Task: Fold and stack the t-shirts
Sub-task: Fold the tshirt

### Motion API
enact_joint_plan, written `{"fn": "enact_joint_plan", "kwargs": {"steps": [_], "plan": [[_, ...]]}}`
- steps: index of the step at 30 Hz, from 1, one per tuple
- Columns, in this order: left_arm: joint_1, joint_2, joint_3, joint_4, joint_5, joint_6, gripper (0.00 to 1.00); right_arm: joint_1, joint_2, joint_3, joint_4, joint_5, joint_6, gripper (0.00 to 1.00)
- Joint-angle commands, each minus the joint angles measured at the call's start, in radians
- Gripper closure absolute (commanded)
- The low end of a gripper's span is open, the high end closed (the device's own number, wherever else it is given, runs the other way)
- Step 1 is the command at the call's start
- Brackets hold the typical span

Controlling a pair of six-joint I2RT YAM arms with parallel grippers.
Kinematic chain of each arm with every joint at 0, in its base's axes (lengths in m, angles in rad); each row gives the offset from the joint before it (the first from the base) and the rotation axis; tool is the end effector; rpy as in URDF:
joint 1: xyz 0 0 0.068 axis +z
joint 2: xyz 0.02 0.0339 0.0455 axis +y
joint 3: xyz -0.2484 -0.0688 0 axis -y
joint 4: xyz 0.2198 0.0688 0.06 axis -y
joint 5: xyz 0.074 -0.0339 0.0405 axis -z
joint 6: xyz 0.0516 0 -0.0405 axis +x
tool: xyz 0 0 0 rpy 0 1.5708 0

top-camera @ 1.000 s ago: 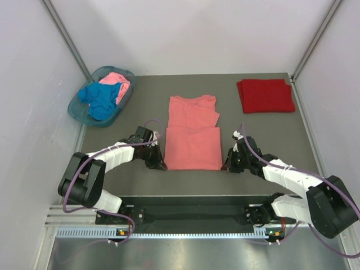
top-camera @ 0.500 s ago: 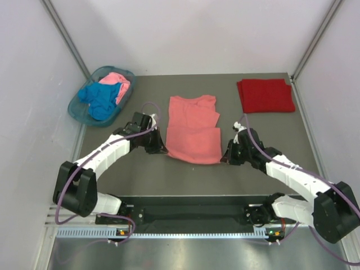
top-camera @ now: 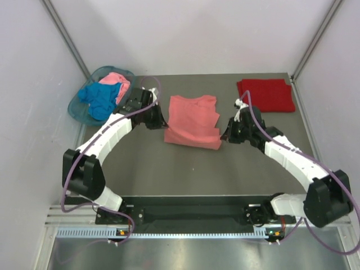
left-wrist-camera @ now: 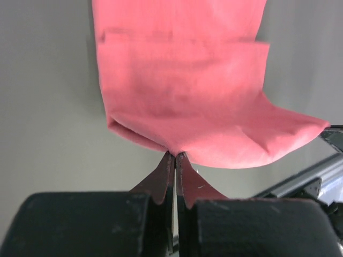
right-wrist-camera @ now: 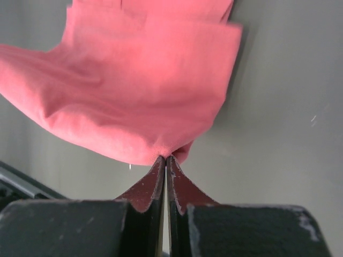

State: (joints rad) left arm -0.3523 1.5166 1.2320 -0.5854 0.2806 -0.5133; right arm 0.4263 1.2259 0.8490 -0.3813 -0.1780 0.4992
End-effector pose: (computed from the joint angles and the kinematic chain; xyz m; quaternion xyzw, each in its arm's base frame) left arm 0.2898 -0.1218 0.2630 -0.0269 0.9309 -0.2618 0.2535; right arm 0.2266 0.1130 0.2364 -0.0018 0.9156 0.2488 0.3158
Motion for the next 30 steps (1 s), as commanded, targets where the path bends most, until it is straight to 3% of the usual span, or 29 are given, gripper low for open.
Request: {"fn": "enact_joint_plan", "kwargs": {"steps": [1, 13, 20, 30], "plan": [[0.022, 0.071, 0.136, -0.002, -0.041, 0.036, 1.0, -0.067, 0.079, 0.125, 0.005, -0.011, -0.053, 1.0], [0.095, 0.37, 0.504, 0.1, 0.005, 0.038, 1.0, -0.17, 0.383, 0.522, 0.013, -0.089, -0.14, 1.0], [0.156, 0.499, 0.563, 0.343, 0.123, -0.04, 1.0, -0.202, 0.543, 0.671, 0.117, -0.159, -0.143, 1.0], [0.202, 0.724, 0.662, 0.683, 0.229, -0.132, 1.0, -0.231, 0.725, 0.762, 0.331, -0.189, -0.139, 1.0]]}}
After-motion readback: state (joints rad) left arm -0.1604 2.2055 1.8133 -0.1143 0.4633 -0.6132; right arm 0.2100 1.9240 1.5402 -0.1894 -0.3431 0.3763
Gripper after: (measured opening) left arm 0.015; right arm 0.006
